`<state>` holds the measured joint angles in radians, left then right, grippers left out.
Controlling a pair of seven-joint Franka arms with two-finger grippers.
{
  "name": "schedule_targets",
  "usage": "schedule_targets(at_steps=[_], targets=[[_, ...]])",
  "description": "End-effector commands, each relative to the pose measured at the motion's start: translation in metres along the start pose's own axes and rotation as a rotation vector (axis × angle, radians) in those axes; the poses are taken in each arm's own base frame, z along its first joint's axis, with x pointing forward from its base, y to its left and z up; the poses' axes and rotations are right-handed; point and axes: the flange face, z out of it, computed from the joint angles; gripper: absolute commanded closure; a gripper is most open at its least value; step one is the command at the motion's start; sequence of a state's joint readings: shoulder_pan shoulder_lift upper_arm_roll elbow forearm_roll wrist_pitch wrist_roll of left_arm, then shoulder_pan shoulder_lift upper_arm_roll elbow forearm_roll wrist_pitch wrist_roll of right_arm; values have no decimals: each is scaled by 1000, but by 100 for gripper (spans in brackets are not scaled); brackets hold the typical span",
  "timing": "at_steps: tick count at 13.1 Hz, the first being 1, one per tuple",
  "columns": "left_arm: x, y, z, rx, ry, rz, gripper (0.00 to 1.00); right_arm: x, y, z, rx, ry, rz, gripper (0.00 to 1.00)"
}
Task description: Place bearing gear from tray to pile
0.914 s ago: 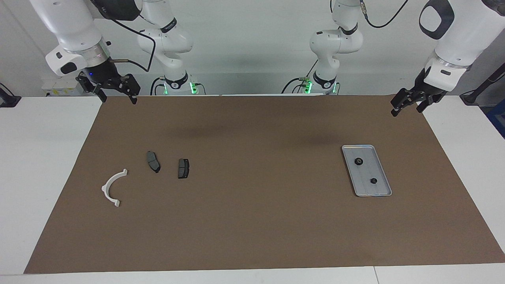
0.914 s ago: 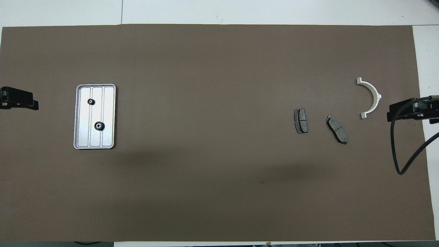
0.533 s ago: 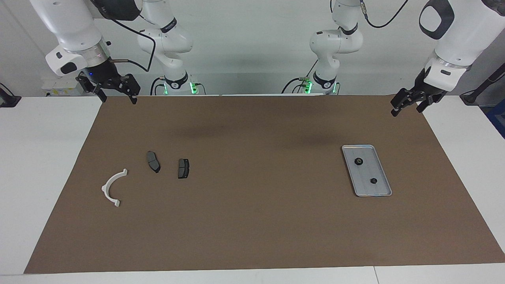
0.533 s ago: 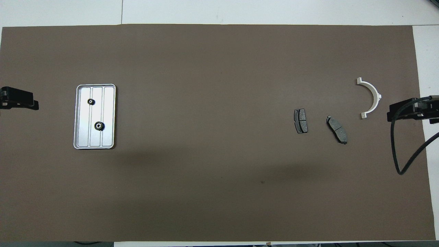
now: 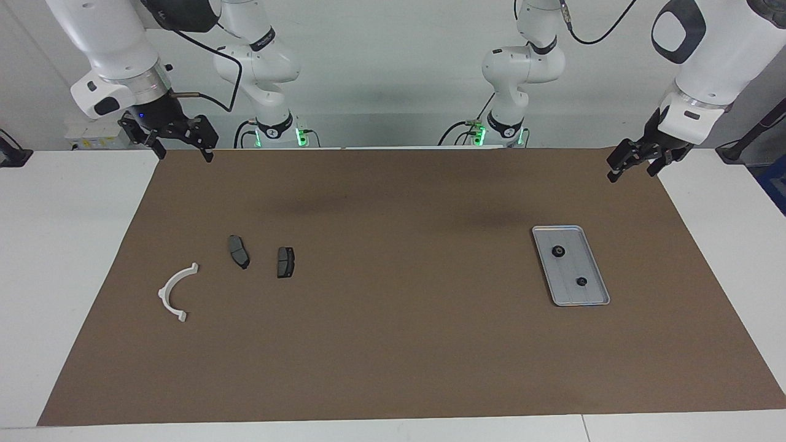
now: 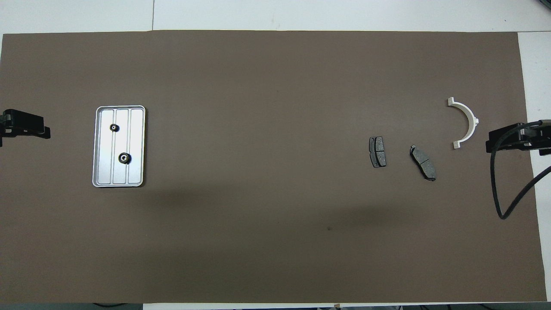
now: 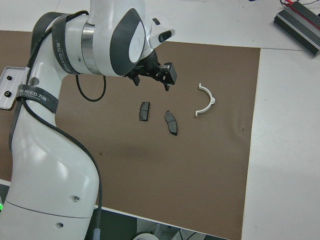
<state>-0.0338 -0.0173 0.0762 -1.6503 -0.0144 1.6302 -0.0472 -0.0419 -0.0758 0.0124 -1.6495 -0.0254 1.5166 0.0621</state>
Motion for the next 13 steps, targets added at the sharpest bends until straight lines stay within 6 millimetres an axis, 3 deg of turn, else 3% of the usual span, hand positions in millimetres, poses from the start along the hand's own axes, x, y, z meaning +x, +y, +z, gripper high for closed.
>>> schedule_targets(at_steps=[1,7,13], targets=[[-3,3,-6,11,-3,4,0,-2,4,1,11,13,-5,0],[-3,2,5,13,-6,4,0,-2,3,2,11,12,-8,0],[3,10,65,13,-6,18,0,-2,4,2,11,12,-5,0]])
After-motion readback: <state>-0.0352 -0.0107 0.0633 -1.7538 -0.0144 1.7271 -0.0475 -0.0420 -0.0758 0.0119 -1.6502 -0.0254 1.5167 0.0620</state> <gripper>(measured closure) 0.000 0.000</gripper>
